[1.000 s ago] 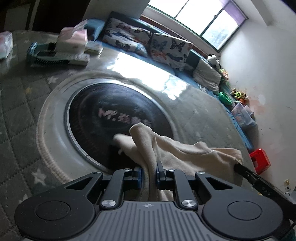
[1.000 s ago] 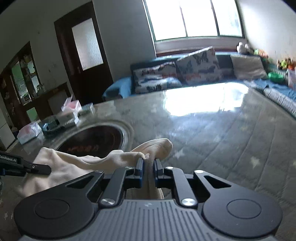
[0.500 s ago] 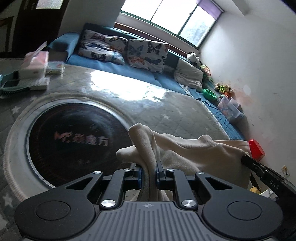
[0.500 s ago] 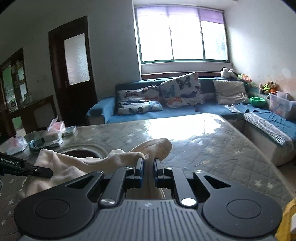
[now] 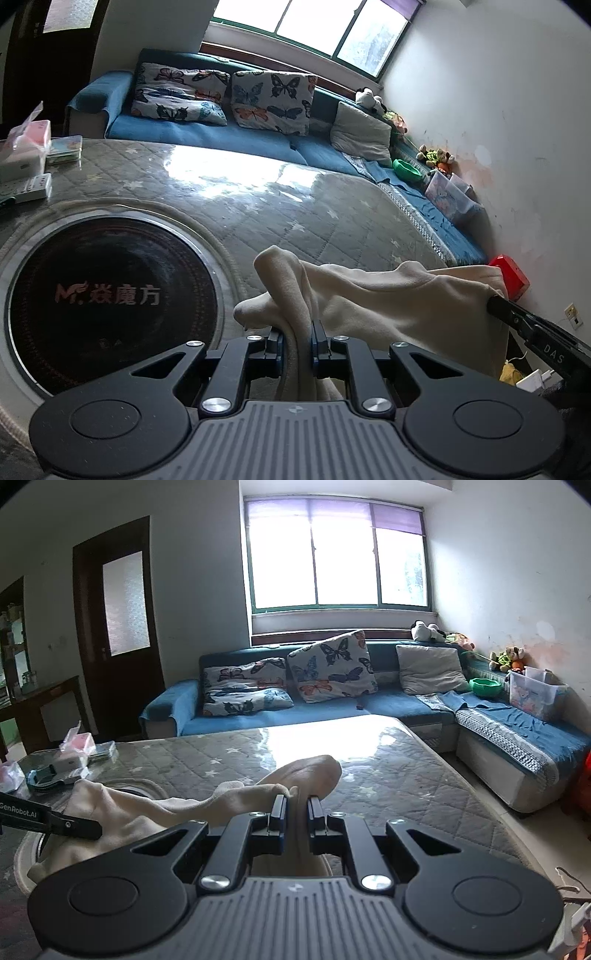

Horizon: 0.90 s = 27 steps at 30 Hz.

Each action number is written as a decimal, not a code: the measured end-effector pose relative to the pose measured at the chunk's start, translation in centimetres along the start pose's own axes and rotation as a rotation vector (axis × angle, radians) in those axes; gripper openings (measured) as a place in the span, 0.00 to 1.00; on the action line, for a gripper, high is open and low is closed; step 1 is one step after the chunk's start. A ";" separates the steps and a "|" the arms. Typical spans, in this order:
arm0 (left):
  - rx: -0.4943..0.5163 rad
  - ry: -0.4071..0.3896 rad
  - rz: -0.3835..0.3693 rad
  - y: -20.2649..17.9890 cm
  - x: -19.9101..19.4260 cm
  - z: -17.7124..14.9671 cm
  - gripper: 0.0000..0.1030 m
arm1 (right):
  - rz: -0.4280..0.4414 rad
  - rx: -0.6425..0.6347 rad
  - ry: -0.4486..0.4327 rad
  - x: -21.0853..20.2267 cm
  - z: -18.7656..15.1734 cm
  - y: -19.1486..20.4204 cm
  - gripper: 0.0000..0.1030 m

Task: Fold clothes

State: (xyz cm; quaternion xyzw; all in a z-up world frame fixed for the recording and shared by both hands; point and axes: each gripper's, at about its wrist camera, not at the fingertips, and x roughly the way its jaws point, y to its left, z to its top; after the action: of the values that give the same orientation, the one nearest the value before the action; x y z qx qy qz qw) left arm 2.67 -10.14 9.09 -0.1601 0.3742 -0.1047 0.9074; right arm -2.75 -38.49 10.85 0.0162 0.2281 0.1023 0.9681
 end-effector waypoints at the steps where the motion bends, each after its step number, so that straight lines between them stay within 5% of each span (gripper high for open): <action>1: 0.002 0.004 0.001 -0.1 0.2 0.0 0.14 | -0.003 0.001 0.003 0.1 0.0 -0.2 0.09; 27: 0.010 0.108 0.034 0.0 4.7 -1.0 0.15 | -0.037 0.019 0.136 5.1 -2.7 -2.5 0.10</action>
State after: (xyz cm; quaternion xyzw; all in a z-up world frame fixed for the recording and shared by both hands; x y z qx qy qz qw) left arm 5.25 -11.78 5.42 -0.1432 0.4247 -0.0998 0.8883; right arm 1.02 -39.91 6.02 0.0142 0.2948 0.0829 0.9519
